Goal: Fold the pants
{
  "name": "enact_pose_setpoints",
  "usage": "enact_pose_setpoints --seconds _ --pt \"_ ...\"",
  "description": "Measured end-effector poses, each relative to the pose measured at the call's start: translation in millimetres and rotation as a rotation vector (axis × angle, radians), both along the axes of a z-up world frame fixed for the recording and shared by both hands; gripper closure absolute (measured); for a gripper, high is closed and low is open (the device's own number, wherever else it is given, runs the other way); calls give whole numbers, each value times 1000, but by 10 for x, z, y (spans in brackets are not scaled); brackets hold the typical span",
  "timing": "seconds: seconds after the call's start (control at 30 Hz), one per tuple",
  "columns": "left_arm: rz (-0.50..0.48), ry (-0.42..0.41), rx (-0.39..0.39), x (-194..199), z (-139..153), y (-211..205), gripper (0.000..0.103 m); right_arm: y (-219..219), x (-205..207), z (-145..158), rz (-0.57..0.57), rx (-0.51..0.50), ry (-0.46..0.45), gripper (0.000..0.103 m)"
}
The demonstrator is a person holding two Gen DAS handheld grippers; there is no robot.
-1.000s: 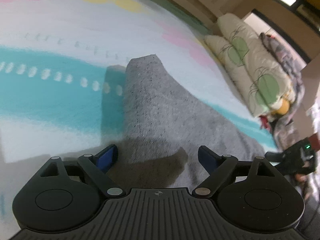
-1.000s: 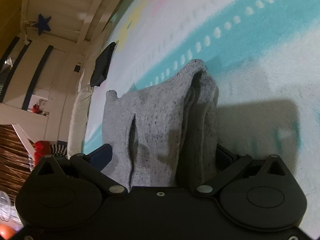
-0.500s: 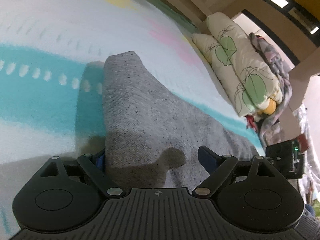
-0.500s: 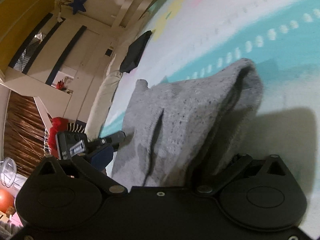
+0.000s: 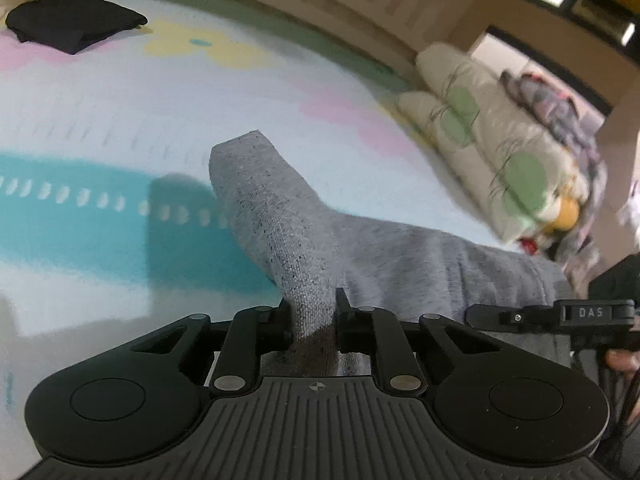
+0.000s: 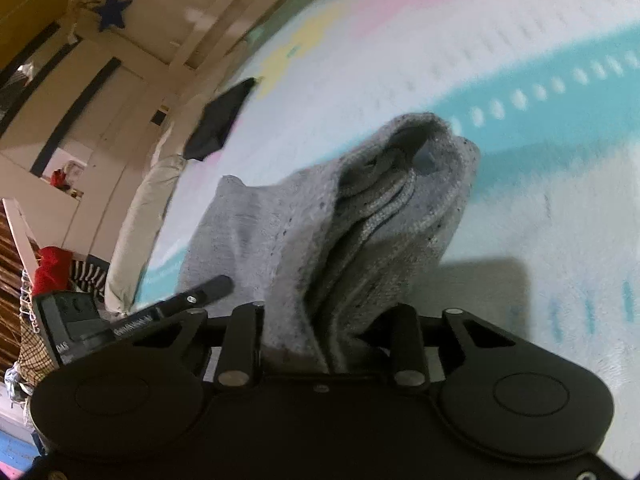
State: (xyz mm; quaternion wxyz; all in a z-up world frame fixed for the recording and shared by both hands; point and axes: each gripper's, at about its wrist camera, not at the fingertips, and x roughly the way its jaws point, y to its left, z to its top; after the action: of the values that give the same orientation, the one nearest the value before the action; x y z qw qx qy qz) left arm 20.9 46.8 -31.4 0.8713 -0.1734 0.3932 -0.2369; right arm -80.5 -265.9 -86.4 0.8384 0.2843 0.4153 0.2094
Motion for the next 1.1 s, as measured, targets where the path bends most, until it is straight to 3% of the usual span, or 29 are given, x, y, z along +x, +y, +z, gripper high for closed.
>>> enact_pose_setpoints --seconds 0.17,0.4,0.57,0.67,0.7,0.77,0.83,0.93,1.03,1.1 --pt "48 -72 -5 266 322 19 87 163 89 344 40 -2 -57 65" --pt "100 -108 19 1158 600 114 87 408 937 755 65 -7 -96 65" --pt "109 -52 87 1765 332 185 85 583 1599 725 76 -28 -76 64" --pt "125 61 157 1974 -52 240 81 601 1908 478 34 -109 -36 55" --pt "137 96 188 2010 -193 251 77 593 1990 368 2 -155 -8 48" --pt "147 91 215 1995 -380 279 70 572 2142 141 -78 -255 60 45" --pt "169 75 201 1941 -391 278 70 493 2177 -74 -114 -252 102 39" --pt "192 56 246 1889 -218 209 71 423 2074 -94 -150 -180 91 38" --pt "233 -48 350 1670 123 195 73 489 1973 104 -164 -266 69 35" --pt "270 -121 382 1469 379 161 73 547 1844 289 -180 -336 28 18"
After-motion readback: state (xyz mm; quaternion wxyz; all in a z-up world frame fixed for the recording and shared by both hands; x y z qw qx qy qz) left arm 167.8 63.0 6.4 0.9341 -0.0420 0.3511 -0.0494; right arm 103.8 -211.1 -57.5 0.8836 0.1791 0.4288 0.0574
